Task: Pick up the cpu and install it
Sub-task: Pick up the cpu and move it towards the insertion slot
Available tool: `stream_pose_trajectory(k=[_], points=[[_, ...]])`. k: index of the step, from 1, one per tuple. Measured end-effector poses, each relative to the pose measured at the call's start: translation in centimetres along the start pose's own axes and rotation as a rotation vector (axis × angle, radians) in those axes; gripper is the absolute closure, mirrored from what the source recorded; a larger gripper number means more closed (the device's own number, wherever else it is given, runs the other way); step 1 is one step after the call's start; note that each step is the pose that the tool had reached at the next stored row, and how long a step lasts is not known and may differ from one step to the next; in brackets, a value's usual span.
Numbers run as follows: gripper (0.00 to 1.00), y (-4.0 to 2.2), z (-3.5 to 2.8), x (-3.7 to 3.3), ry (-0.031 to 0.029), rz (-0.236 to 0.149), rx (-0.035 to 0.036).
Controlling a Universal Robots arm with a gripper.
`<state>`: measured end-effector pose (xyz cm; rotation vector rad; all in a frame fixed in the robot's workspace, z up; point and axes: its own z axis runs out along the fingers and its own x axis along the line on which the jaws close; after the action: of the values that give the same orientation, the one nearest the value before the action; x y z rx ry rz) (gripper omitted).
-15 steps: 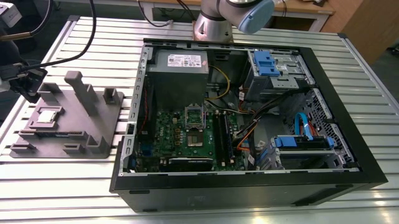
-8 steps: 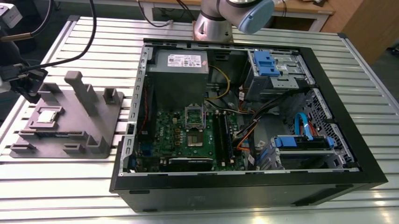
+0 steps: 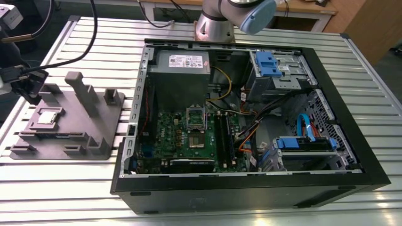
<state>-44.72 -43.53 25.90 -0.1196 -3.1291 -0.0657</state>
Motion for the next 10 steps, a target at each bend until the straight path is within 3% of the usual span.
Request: stream_pose_trajectory(k=[7, 10], points=[[0.89, 0.00, 0.13, 0.01, 0.0000, 0.000, 0.0000], [0.89, -0.02, 0.47, 0.02, 0.0003, 0.000, 0.0002]])
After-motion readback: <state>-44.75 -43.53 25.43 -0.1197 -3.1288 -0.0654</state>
